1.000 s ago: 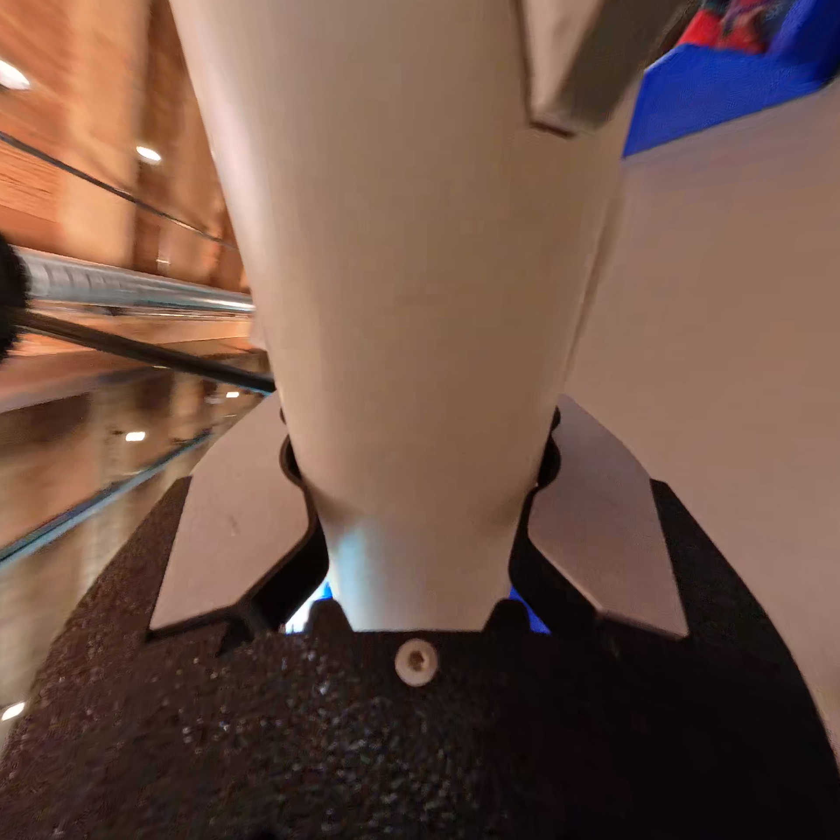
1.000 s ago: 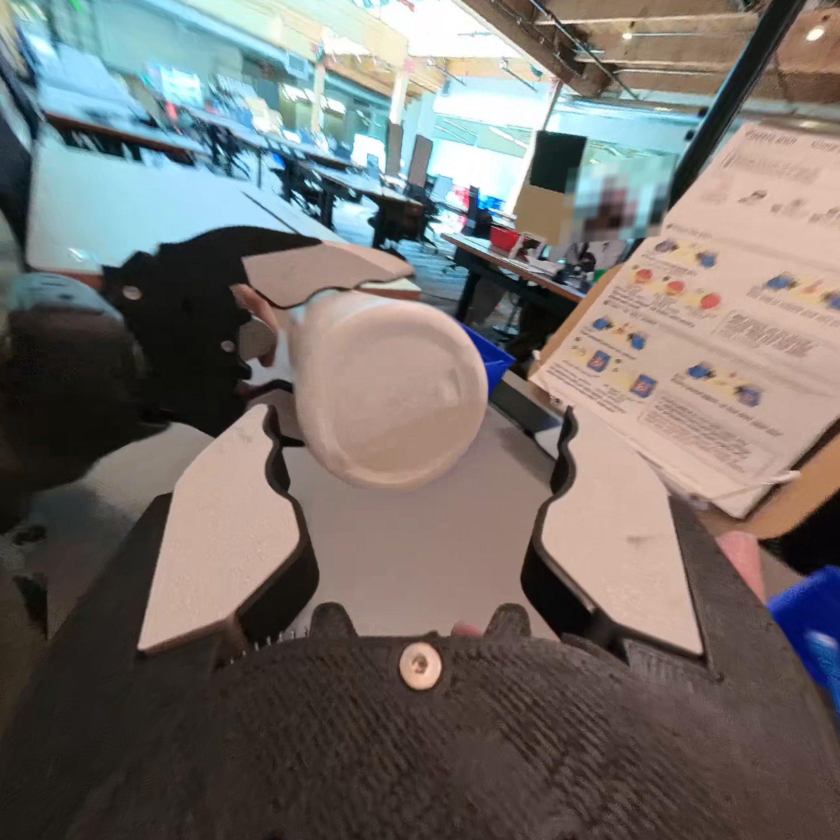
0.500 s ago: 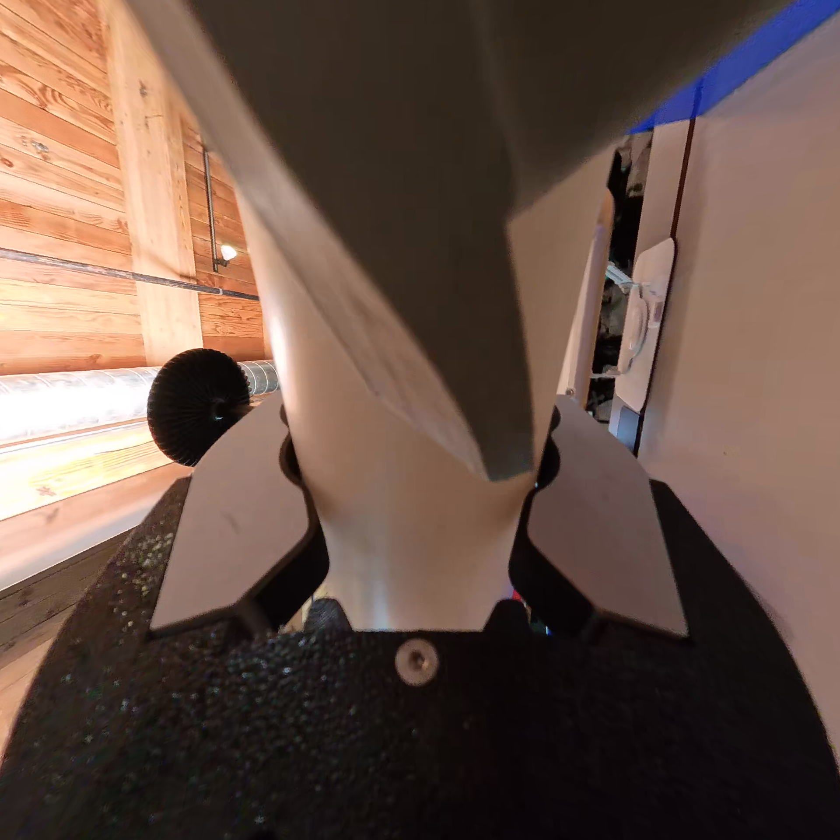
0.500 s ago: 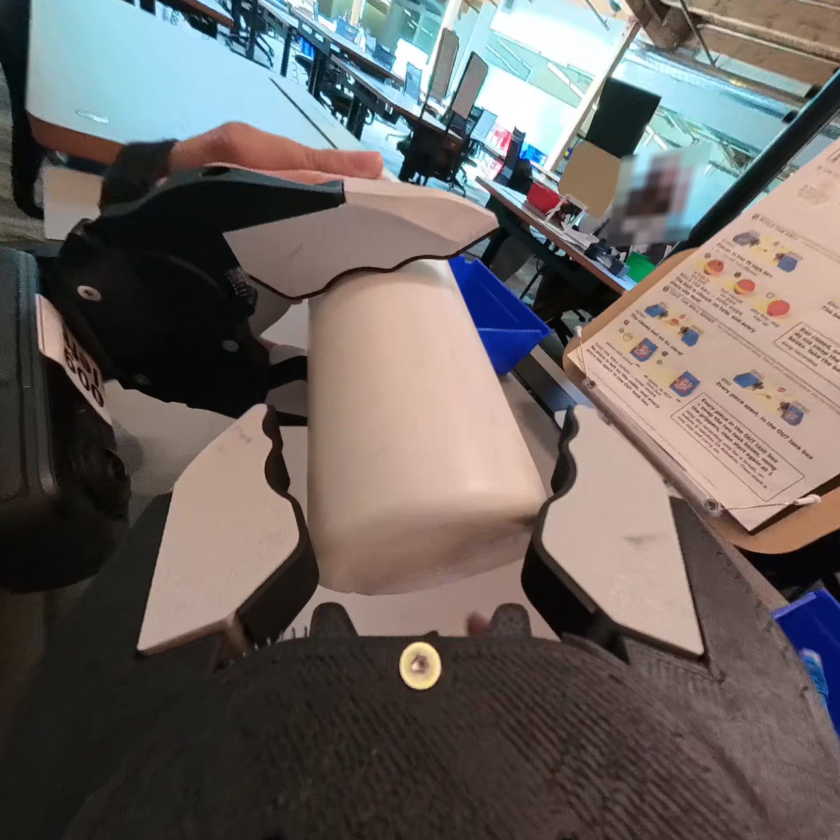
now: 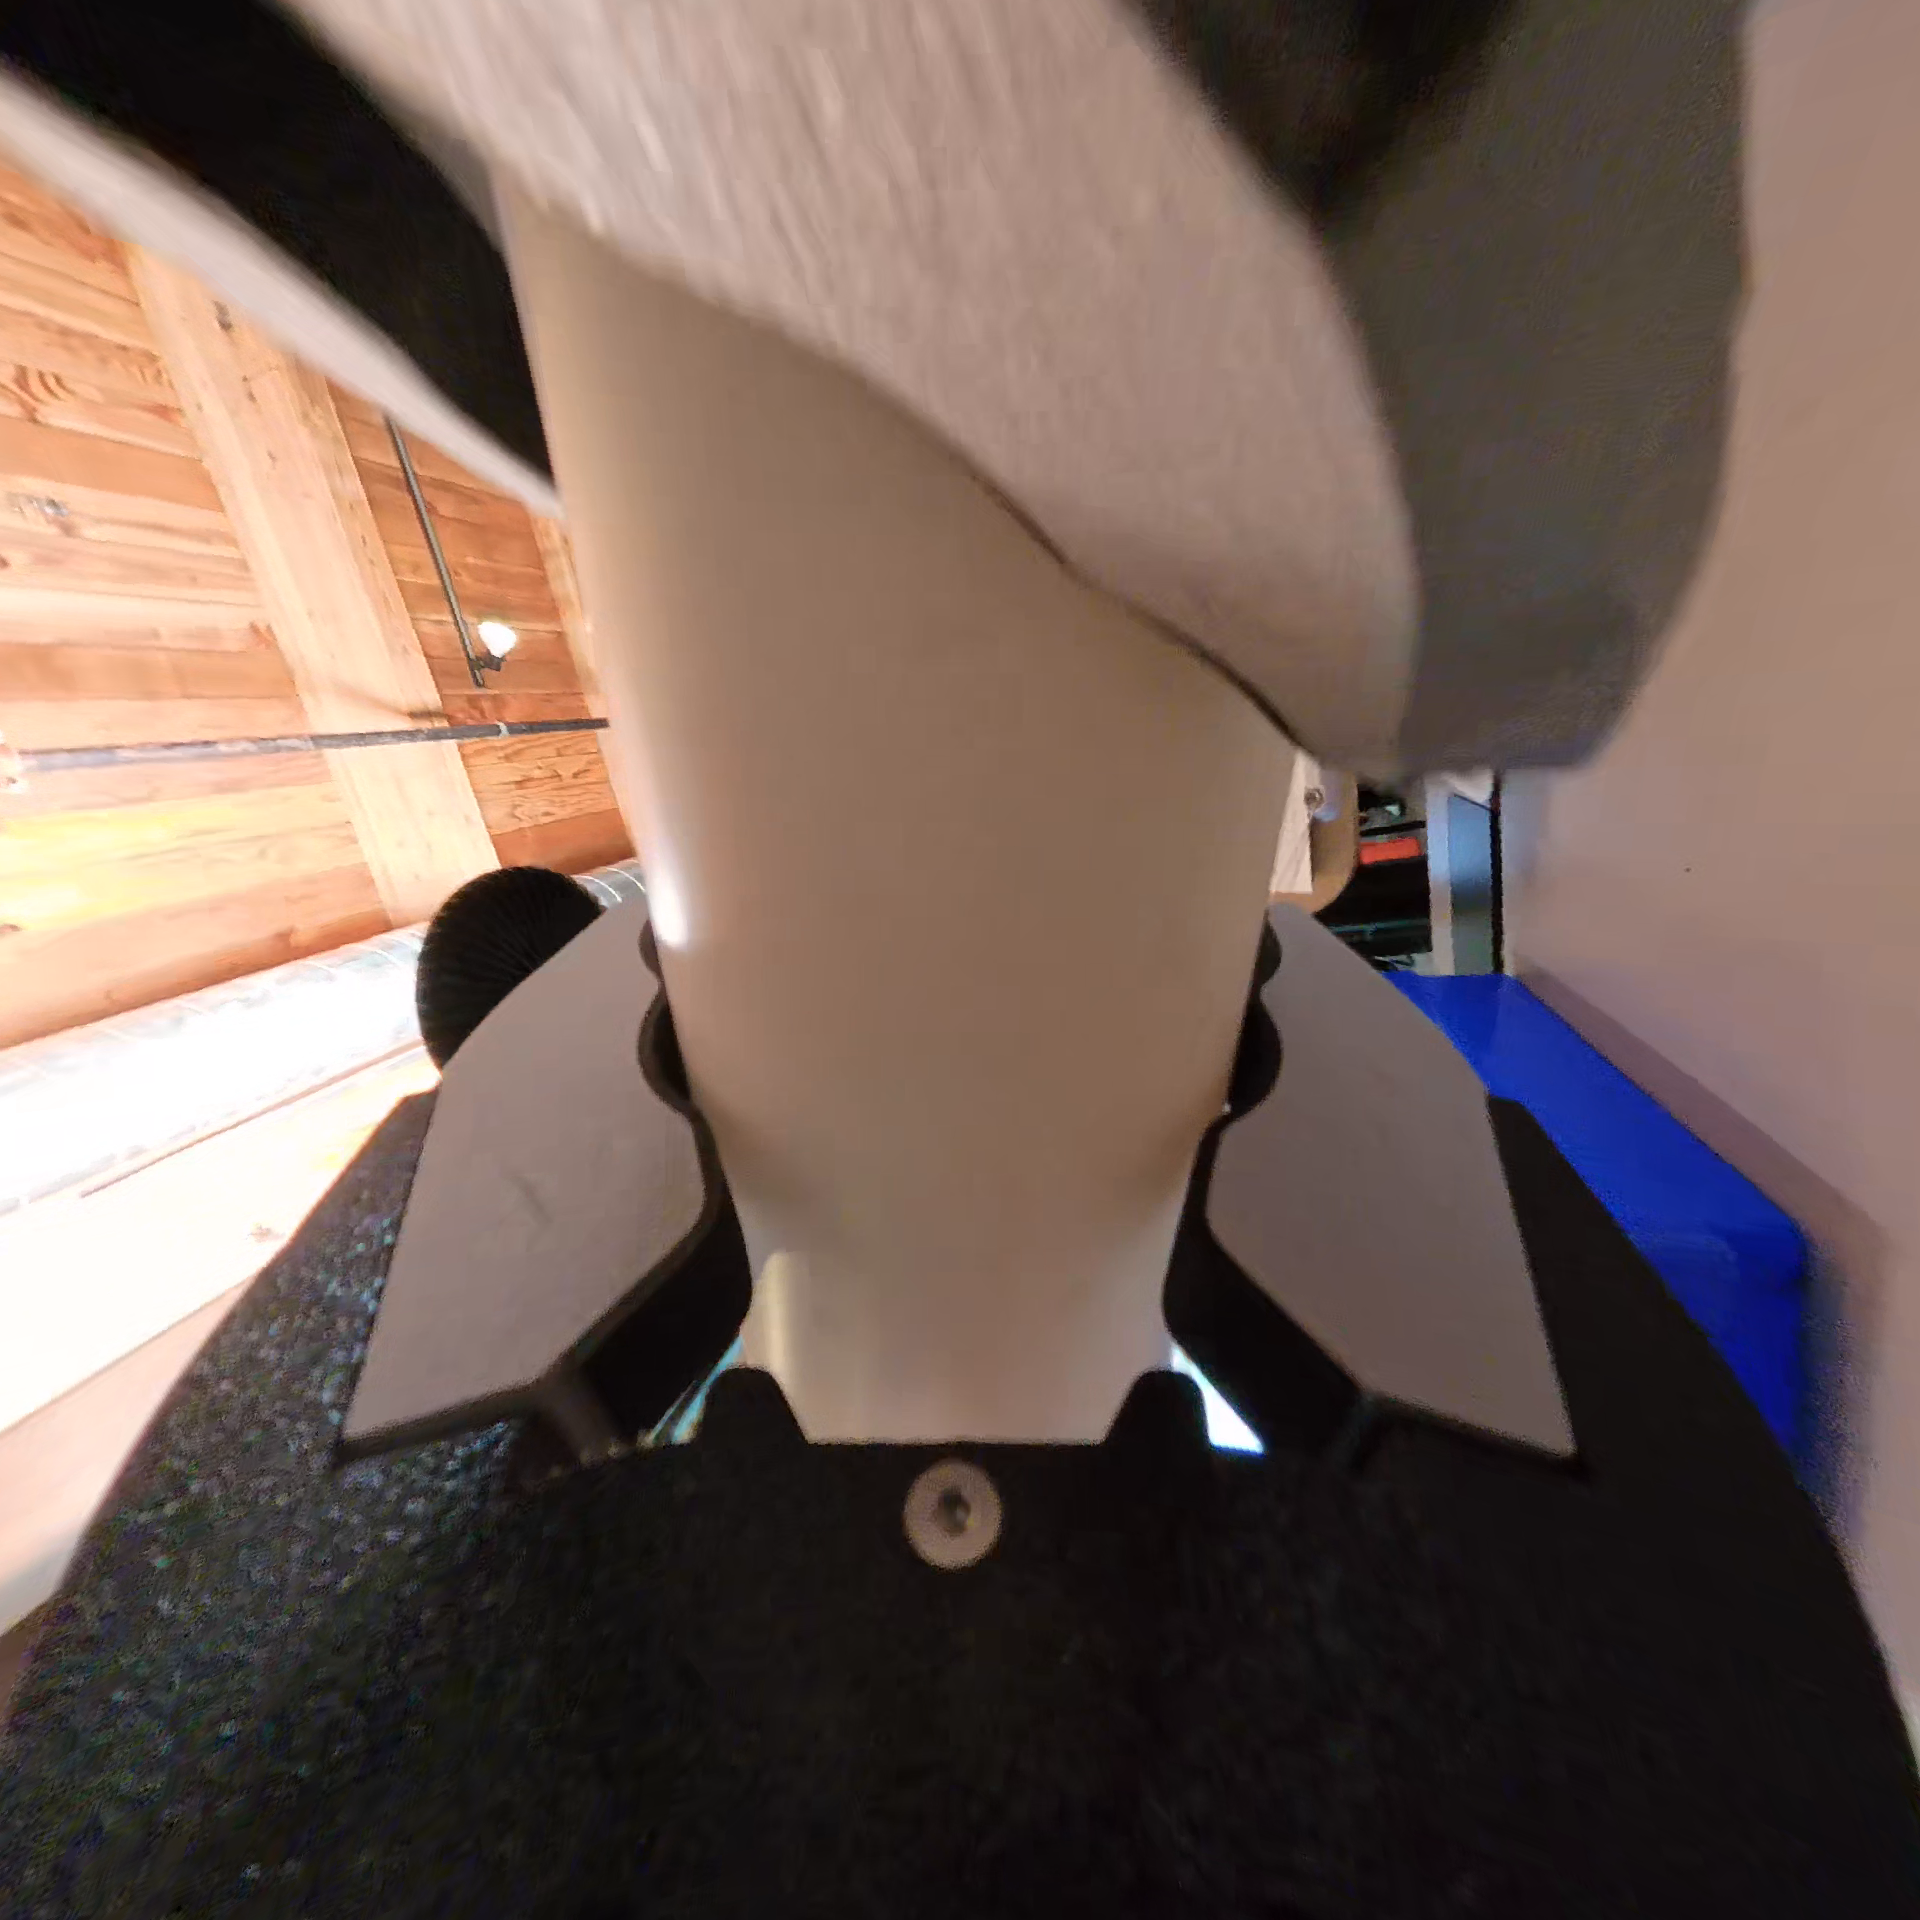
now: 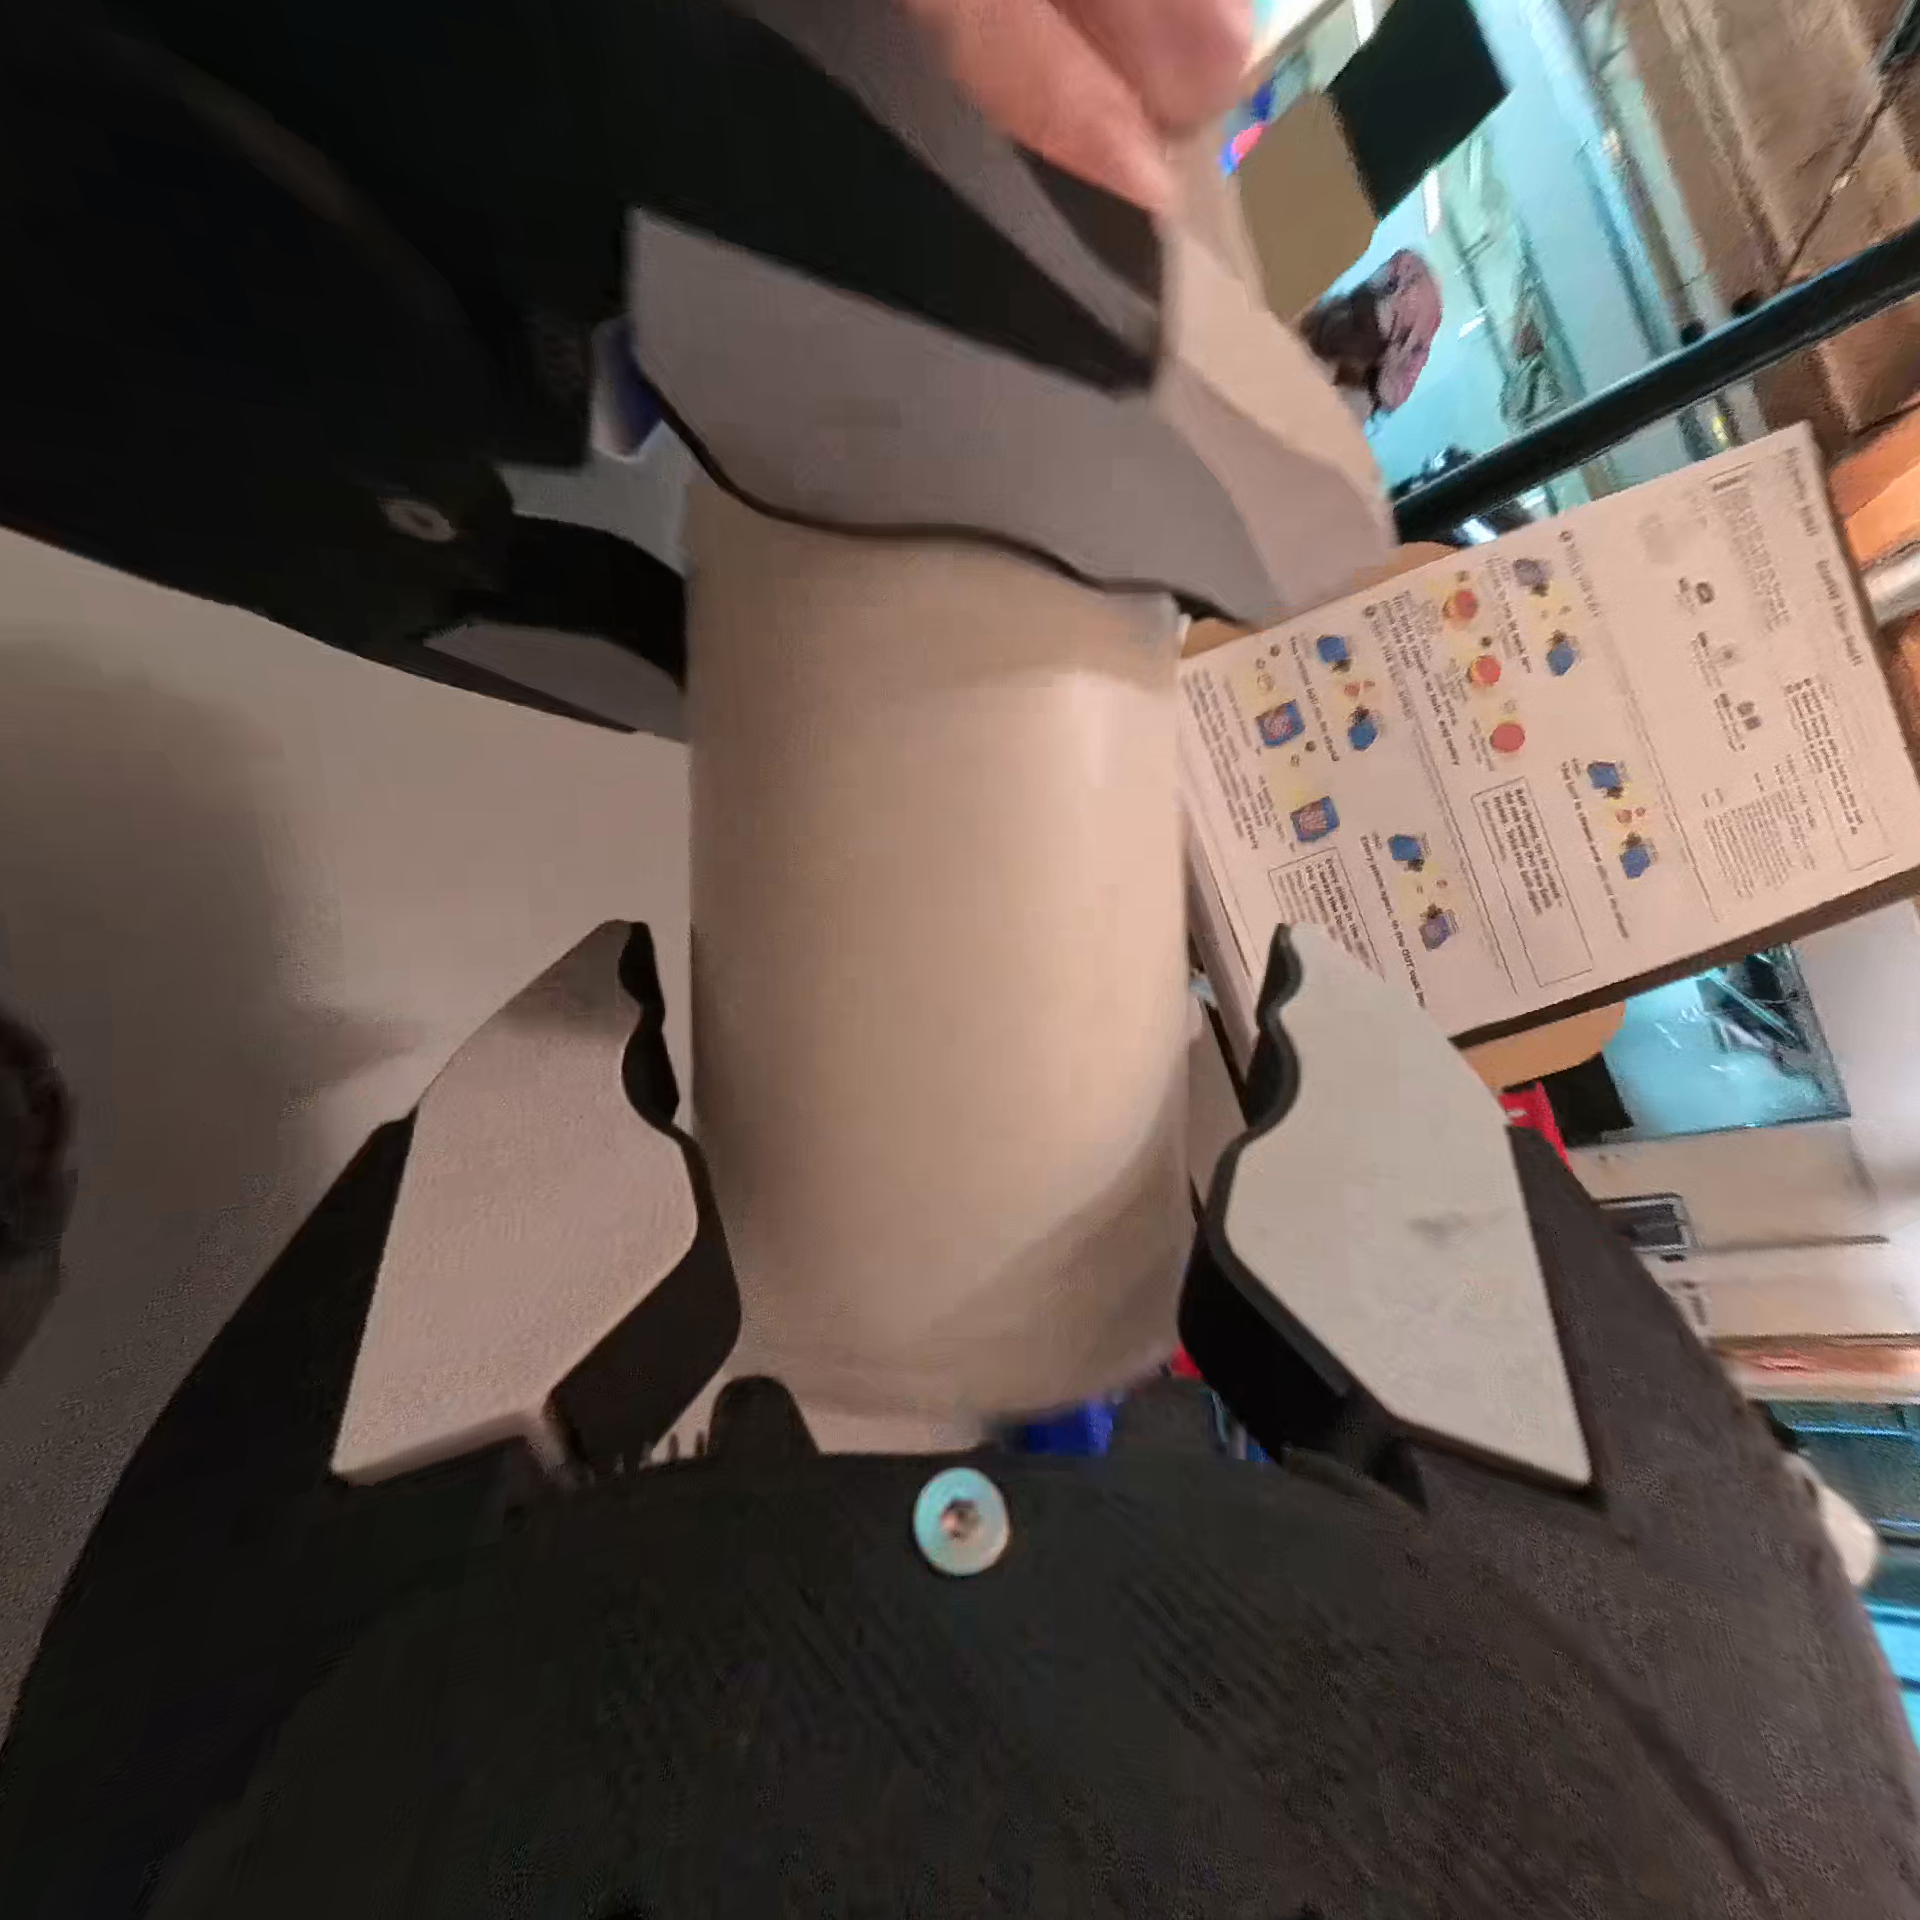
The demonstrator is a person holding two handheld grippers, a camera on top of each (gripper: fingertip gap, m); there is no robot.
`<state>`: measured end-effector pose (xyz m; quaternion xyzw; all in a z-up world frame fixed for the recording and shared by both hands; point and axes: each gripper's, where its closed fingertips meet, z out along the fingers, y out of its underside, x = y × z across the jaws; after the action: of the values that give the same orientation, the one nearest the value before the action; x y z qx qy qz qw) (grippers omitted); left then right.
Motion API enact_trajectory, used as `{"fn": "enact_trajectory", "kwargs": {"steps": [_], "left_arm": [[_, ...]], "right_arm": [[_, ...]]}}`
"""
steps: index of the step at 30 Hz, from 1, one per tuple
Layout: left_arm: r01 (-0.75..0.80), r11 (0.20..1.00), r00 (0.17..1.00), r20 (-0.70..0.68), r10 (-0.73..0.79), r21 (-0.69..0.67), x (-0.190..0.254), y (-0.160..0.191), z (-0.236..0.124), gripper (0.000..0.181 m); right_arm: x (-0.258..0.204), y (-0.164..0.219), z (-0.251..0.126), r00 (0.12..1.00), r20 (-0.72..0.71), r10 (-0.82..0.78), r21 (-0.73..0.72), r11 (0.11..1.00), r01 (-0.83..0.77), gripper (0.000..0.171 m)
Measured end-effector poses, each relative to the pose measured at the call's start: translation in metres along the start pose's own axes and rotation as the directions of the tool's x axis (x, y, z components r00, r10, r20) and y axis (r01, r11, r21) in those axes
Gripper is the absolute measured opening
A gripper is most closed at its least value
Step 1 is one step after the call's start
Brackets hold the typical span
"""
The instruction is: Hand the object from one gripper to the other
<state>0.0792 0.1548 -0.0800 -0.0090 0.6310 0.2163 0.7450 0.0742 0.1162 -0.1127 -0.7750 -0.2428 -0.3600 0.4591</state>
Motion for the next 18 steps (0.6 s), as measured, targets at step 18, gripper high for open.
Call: {"fn": "enact_trajectory", "kwargs": {"steps": [18], "left_arm": [[-0.120,0.993,0.976,0.183,0.121,-0.016,-0.021,0.006,-0.008,0.092]], "right_arm": [[0.016,0.017,0.020,0.991,-0.115,0.066,0.022,0.998,-0.064,0.099]]}}
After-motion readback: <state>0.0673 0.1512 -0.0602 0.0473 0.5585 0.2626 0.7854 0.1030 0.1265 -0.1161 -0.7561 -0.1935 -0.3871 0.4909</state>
